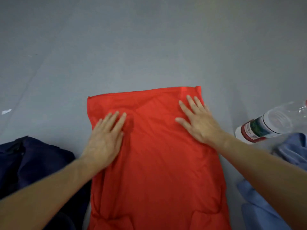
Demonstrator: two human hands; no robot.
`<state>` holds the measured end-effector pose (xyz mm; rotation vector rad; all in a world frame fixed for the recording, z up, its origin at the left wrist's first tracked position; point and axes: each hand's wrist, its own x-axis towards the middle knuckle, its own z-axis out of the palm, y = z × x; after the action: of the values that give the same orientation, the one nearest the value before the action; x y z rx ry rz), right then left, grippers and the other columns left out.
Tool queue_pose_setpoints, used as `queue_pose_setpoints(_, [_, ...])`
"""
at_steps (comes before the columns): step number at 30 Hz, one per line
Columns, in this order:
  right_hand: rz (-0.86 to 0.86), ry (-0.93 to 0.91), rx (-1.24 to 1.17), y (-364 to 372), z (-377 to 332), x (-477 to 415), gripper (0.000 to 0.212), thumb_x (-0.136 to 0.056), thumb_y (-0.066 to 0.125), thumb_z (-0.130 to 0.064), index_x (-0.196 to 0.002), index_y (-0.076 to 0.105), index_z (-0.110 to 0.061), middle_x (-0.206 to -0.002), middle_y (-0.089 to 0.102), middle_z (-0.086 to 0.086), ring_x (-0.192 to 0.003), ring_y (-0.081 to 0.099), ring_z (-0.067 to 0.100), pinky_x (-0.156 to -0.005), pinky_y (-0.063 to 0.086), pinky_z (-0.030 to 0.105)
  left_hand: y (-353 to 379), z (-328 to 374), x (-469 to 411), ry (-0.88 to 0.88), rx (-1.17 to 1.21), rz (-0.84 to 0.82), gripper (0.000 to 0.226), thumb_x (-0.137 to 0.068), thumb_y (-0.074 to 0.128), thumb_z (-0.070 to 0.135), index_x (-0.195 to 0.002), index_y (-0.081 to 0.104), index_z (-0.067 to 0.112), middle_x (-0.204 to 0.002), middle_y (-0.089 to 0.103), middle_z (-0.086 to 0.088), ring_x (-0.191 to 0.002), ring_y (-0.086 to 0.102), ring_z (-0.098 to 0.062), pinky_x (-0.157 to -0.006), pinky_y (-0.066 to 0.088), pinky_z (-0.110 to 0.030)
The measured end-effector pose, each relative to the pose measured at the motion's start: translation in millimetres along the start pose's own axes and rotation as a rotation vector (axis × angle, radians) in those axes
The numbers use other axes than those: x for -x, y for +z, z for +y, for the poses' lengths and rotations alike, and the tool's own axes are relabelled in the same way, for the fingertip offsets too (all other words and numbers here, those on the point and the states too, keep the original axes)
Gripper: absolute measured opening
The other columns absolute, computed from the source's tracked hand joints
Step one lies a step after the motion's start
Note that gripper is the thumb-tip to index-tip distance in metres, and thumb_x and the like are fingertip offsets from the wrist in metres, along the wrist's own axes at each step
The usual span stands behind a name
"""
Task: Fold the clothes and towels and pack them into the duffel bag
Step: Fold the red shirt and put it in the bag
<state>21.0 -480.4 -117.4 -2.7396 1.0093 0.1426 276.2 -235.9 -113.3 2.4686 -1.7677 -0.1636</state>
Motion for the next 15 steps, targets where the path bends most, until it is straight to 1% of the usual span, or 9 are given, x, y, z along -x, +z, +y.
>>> queue_pose_setpoints(1, [-0.065,0.042,0.064,11,5,9,0.088,-0.085,0.0,-0.08,-0.159,0.004,-0.034,-0.168,-0.002,0.003,-0.155,-0.003,0.026,-0.124,0.006,0.048,14,1,14,-0.053,-0.003,-0.087,0.065,-0.1,0.02,0.052,-0.16,0.016,0.026,-0.165,0.019,-0.01,-0.152,0.018,-0.03,-0.123,0.017,-0.047])
queue_pose_setpoints(2, [-0.091,0.075,0.101,16,12,17,0.09,-0.082,-0.004,-0.083,-0.158,-0.004,-0.036,-0.168,-0.006,0.0,-0.155,-0.006,0.024,-0.124,0.003,0.049,27,-1,25,-0.111,-0.014,-0.131,0.07,-0.098,0.011,0.063,-0.16,0.008,0.031,-0.167,0.009,-0.008,-0.154,0.008,-0.028,-0.124,0.01,-0.046])
queue_pose_setpoints(3, [-0.098,0.098,0.108,16,16,23,0.09,-0.081,-0.005,-0.084,-0.158,-0.008,-0.037,-0.168,-0.008,-0.001,-0.154,-0.008,0.023,-0.124,0.002,0.05,34,-4,31,-0.147,-0.027,-0.134,0.075,-0.095,0.005,0.071,-0.16,0.004,0.034,-0.168,0.003,-0.008,-0.155,0.002,-0.027,-0.124,0.006,-0.047])
queue_pose_setpoints(4, [-0.094,0.109,0.097,12,18,28,0.089,-0.082,-0.005,-0.084,-0.157,-0.01,-0.037,-0.168,-0.008,-0.002,-0.154,-0.008,0.023,-0.124,0.002,0.051,36,-7,32,-0.163,-0.038,-0.119,0.077,-0.093,0.004,0.074,-0.159,0.003,0.035,-0.168,0.0,-0.009,-0.155,0.0,-0.028,-0.124,0.004,-0.049])
queue_pose_setpoints(5, [-0.083,0.106,0.077,6,17,33,0.087,-0.083,-0.005,-0.083,-0.158,-0.01,-0.037,-0.168,-0.008,-0.001,-0.154,-0.008,0.023,-0.124,0.003,0.052,32,-6,31,-0.157,-0.044,-0.104,0.077,-0.093,0.005,0.074,-0.159,0.003,0.035,-0.168,0.0,-0.009,-0.155,-0.001,-0.029,-0.124,0.004,-0.05])
queue_pose_setpoints(7, [-0.043,0.053,0.053,-3,4,51,0.084,-0.087,-0.005,-0.079,-0.159,-0.007,-0.036,-0.168,-0.007,-0.001,-0.155,-0.007,0.022,-0.124,0.004,0.051,17,5,35,-0.087,-0.047,-0.061,0.074,-0.096,0.012,0.069,-0.16,0.006,0.032,-0.168,0.001,-0.01,-0.155,-0.001,-0.028,-0.124,0.005,-0.052])
queue_pose_setpoints(9, [0.0,-0.019,0.015,-6,-18,89,0.08,-0.093,0.001,-0.075,-0.16,-0.003,-0.033,-0.168,-0.004,0.001,-0.155,-0.006,0.023,-0.125,0.006,0.05,2,25,55,-0.008,-0.031,-0.027,0.069,-0.1,0.016,0.061,-0.161,0.006,0.029,-0.168,0.002,-0.009,-0.155,-0.001,-0.027,-0.124,0.007,-0.051])
queue_pose_setpoints(12, [0.039,-0.131,-0.034,2,-52,178,0.074,-0.1,0.019,-0.068,-0.161,0.007,-0.028,-0.169,0.002,0.003,-0.155,0.0,0.025,-0.124,0.012,0.05,-10,57,125,0.082,-0.012,-0.084,0.065,-0.103,0.019,0.054,-0.161,0.004,0.027,-0.168,0.001,-0.008,-0.155,-0.003,-0.025,-0.125,0.009,-0.049])
queue_pose_setpoints(15, [-0.002,-0.276,-0.016,28,-77,285,0.075,-0.099,0.032,-0.067,-0.16,0.016,-0.027,-0.168,0.007,0.005,-0.155,0.007,0.028,-0.123,0.013,0.05,-4,82,219,0.169,0.016,-0.139,0.064,-0.104,0.026,0.05,-0.16,0.013,0.022,-0.168,0.006,-0.01,-0.155,0.002,-0.026,-0.124,0.01,-0.048])
